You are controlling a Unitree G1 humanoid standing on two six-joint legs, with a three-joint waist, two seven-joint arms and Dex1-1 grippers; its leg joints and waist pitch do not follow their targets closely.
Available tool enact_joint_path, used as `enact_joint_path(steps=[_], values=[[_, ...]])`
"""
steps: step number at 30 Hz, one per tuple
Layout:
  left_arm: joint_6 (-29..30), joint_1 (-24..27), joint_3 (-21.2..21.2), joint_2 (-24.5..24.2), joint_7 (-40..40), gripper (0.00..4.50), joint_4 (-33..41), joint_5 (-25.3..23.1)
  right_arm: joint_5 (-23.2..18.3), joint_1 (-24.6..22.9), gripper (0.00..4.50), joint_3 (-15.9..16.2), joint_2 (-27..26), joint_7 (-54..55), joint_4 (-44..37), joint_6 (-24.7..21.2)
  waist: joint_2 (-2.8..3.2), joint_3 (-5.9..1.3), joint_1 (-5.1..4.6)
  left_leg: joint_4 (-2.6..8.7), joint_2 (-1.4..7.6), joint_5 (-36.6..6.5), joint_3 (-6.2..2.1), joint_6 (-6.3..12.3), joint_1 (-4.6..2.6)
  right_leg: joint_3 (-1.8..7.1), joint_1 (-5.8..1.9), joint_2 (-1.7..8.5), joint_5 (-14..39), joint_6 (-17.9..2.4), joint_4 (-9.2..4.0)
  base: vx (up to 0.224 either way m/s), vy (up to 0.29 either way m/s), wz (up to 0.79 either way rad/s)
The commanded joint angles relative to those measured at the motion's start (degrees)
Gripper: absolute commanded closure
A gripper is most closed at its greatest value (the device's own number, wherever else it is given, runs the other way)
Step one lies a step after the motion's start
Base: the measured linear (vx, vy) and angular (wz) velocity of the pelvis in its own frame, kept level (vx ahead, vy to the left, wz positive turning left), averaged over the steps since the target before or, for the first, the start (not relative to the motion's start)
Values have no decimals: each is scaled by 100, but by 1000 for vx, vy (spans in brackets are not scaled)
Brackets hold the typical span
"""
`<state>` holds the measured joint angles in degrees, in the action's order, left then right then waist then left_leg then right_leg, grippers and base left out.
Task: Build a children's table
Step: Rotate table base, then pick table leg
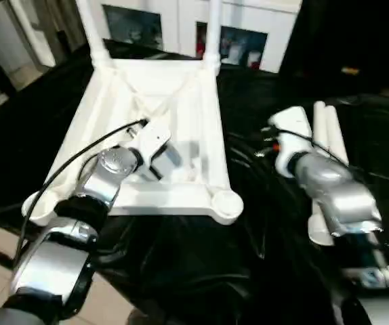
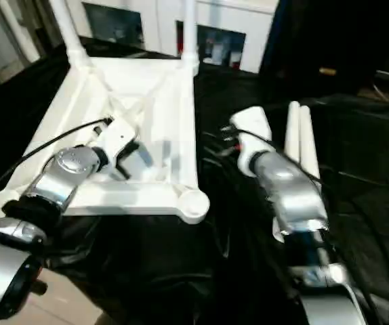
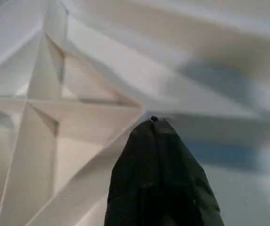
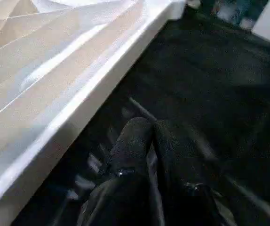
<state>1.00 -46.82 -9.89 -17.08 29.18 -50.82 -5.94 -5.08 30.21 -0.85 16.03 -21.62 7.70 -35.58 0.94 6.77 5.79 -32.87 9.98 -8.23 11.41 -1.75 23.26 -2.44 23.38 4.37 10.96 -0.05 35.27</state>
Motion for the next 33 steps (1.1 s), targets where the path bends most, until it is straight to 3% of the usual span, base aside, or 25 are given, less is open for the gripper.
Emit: enact_joint_path(steps=[1,3,6,7,9,10,11,12,14,16,21,22,29,33], values=[[-114,7,145,15,152,450,208,195,-126,-58,405,-94,20,29,-294,-279,37,-524,30,302,293,-927,-170,266,-206,224,-295,403,-284,-1639,-303,0,0,0],[-44,295,254,-45,486,450,821,438,-266,-257,388,-234,-1,86,-783,-720,45,-507,44,321,313,-1062,-176,212,-211,232,-299,428,-66,-1621,-327,0,0,0],[129,543,333,-88,618,450,1384,639,-310,-365,371,-302,0,174,-1048,-1000,73,-509,41,338,324,-1153,-181,108,-229,229,-274,410,45,-1573,-327,0,0,0],[428,861,369,-140,823,450,2130,904,-287,-464,366,-350,24,294,-1336,-1394,55,-501,33,352,339,-1107,-185,54,-216,231,-285,411,-34,-1592,-298,0,0,0],[628,1021,401,-146,823,450,2540,1016,-233,-522,333,-356,50,361,-1545,-1593,63,-494,30,356,324,-1214,-171,9,-227,233,-255,399,172,-1541,-318,0,0,0],[882,1185,444,-130,798,417,2990,1128,-232,-562,328,-413,25,442,-1829,-1931,51,-475,16,371,322,-1279,-162,-18,-224,239,-250,389,301,-1506,-340,0,0,0],[1044,1290,462,-114,768,409,3287,1191,-294,-549,322,-545,-89,541,-2003,-2200,-17,-467,-3,386,312,-1415,-154,-79,-234,247,-232,387,678,-1375,-388,0,0,0],[1044,1290,462,-114,768,409,3287,1191,-294,-549,322,-545,-89,541,-2003,-2200,10,-465,3,386,316,-1421,-167,-110,-240,253,-235,406,764,-1354,-371,0,0,0],[1536,1609,483,-11,733,403,4136,1426,-376,-544,298,-727,-338,816,-2464,-2712,19,-444,-5,411,320,-1439,-173,-171,-233,260,-202,405,1065,-1221,-413,0,0,0],[1700,1760,471,85,631,365,4456,1502,-366,-581,278,-720,-443,925,-2631,-2863,23,-447,-14,414,317,-1456,-171,-231,-240,267,-188,394,1119,-1128,-419,0,0,0],[1993,1934,387,83,678,355,4917,1633,-297,-567,246,-813,-482,1090,-2719,-3037,-2,-457,-28,417,283,-1378,-167,-345,-230,275,-183,372,1155,-861,-434,0,0,0],[2081,1951,357,69,733,326,5026,1691,-280,-543,234,-843,-450,1100,-2716,-3068,7,-471,-33,411,279,-1309,-167,-358,-233,270,-185,367,1086,-852,-419,0,0,0],[2680,2037,199,-128,1397,278,5704,2224,-177,-418,175,-881,-18,1097,-2596,-3285,7,-507,-33,365,254,-877,-153,-311,-223,257,-238,347,463,-962,-342,0,0,0],[2924,2196,-132,-458,2005,236,6186,2453,-137,-307,139,-1059,181,1199,-2374,-3688,8,-494,-43,352,239,-882,-140,-265,-217,258,-232,332,551,-1014,-352,0,0,0]])
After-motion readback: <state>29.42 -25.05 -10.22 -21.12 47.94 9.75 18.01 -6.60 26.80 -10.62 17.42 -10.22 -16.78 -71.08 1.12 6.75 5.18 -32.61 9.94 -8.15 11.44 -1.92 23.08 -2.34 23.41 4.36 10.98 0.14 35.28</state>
